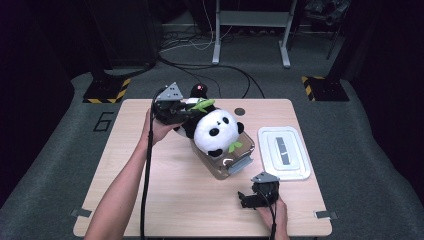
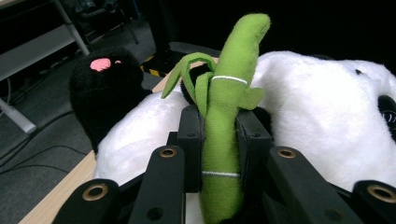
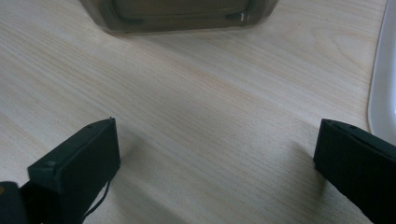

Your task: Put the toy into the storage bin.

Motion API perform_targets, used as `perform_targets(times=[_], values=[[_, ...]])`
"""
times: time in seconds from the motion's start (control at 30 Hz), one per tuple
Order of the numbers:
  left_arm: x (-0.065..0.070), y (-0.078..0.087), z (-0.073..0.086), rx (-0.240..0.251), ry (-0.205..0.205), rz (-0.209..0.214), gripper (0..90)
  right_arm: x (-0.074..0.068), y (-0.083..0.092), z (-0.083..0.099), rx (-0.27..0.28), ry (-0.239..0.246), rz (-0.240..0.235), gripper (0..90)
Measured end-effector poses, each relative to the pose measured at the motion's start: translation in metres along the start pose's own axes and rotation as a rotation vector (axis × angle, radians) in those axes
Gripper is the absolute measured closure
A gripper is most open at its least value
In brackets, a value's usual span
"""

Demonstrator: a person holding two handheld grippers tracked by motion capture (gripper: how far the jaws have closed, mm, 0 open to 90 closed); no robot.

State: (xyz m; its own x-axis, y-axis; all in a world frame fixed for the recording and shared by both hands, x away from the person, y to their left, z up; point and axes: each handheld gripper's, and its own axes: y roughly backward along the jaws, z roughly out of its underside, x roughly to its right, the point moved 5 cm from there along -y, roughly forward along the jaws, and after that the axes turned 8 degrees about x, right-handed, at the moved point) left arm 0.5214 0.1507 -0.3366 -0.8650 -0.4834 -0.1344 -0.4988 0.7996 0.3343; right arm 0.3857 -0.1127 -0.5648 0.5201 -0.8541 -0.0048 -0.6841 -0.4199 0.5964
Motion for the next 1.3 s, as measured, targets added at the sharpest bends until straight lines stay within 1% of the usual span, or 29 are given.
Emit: perform_targets(times=[0.13, 0.17, 0.3, 0.37, 0.47, 0.5, 0.53, 0.57, 0.6, 0.63, 0.7, 0.73, 0.8, 0.9, 0.93, 0.97, 1.0, 1.03, 1.07, 1.1, 1.13, 1.17, 1.23, 1.3], values=[[0.002, -0.008, 0.001, -0.009, -0.022, 0.035, 75.0, 0.0, 0.0, 0.0, 0.0, 0.0, 0.002, 0.0], [0.002, -0.01, 0.0, -0.01, -0.033, 0.043, 75.0, 0.0, 0.0, 0.0, -0.001, 0.002, 0.004, 0.0], [0.009, -0.02, -0.005, 0.003, -0.064, 0.088, 74.9, 0.0, 0.0, 0.0, 0.0, 0.0, 0.002, 0.0], [0.012, -0.026, -0.007, 0.008, -0.089, 0.107, 74.9, 0.0, 0.0, 0.0, 0.002, -0.007, 0.005, 0.0], [0.015, -0.034, -0.006, -0.01, -0.106, 0.13, 74.9, 0.0, 0.0, 0.0, 0.002, -0.008, 0.006, 0.0], [0.016, -0.038, -0.004, -0.023, -0.109, 0.139, 74.8, 0.0, 0.0, 0.0, 0.002, -0.008, 0.007, 0.0], [0.016, -0.04, -0.003, -0.026, -0.111, 0.139, 74.8, 0.0, 0.0, 0.0, 0.001, -0.009, 0.007, 0.0], [0.016, -0.043, -0.001, -0.039, -0.119, 0.146, 74.8, 0.0, 0.0, 0.0, 0.002, -0.008, 0.007, 0.0], [0.016, -0.044, 0.0, -0.038, -0.126, 0.146, 74.8, 0.0, 0.0, 0.0, 0.002, -0.005, 0.01, 0.0], [0.015, -0.045, 0.001, -0.044, -0.126, 0.149, 74.7, 0.0, 0.0, 0.0, 0.001, -0.001, 0.009, 0.0], [0.014, -0.047, 0.002, -0.035, -0.121, 0.151, 74.7, 0.0, 0.0, 0.0, 0.001, 0.003, 0.007, 0.0], [0.012, -0.049, 0.003, -0.031, -0.12, 0.143, 74.7, 0.0, 0.0, 0.0, 0.0, 0.002, 0.008, 0.0], [0.011, -0.05, 0.007, -0.04, -0.128, 0.133, 74.6, 0.0, 0.0, 0.0, 0.0, 0.002, 0.008, 0.0], [0.01, -0.052, 0.016, -0.072, -0.147, 0.115, 74.5, 0.0, 0.0, 0.0, 0.001, 0.002, 0.011, 0.0], [0.01, -0.053, 0.018, -0.082, -0.149, 0.119, 74.4, 0.0, 0.0, 0.0, 0.001, 0.002, 0.013, 0.0], [0.01, -0.054, 0.021, -0.079, -0.14, 0.126, 74.3, 0.0, 0.0, 0.0, 0.001, 0.002, 0.011, 0.0], [0.01, -0.055, 0.022, -0.072, -0.142, 0.127, 74.2, 0.0, 0.0, 0.0, 0.002, 0.002, 0.011, 0.0], [0.01, -0.055, 0.023, -0.058, -0.131, 0.122, 74.2, 0.0, 0.0, 0.0, 0.001, 0.002, 0.011, 0.0], [0.01, -0.056, 0.024, -0.056, -0.13, 0.127, 74.1, 0.0, 0.0, 0.0, 0.001, 0.002, 0.011, 0.0], [0.01, -0.058, 0.026, -0.051, -0.12, 0.13, 73.9, 0.0, 0.0, 0.0, 0.001, 0.003, 0.012, 0.0], [0.01, -0.059, 0.027, -0.05, -0.117, 0.125, 73.5, 0.0, 0.0, 0.0, 0.001, 0.002, 0.012, 0.0], [0.01, -0.059, 0.028, -0.056, -0.114, 0.129, 73.3, 0.0, 0.0, 0.0, 0.001, 0.002, 0.011, 0.0], [0.011, -0.058, 0.029, -0.052, -0.104, 0.124, 72.7, 0.0, 0.0, 0.0, 0.002, 0.0, 0.012, 0.0], [0.011, -0.057, 0.029, -0.048, -0.087, 0.132, 69.6, 0.0, 0.0, 0.0, 0.002, 0.003, 0.014, 0.0]])
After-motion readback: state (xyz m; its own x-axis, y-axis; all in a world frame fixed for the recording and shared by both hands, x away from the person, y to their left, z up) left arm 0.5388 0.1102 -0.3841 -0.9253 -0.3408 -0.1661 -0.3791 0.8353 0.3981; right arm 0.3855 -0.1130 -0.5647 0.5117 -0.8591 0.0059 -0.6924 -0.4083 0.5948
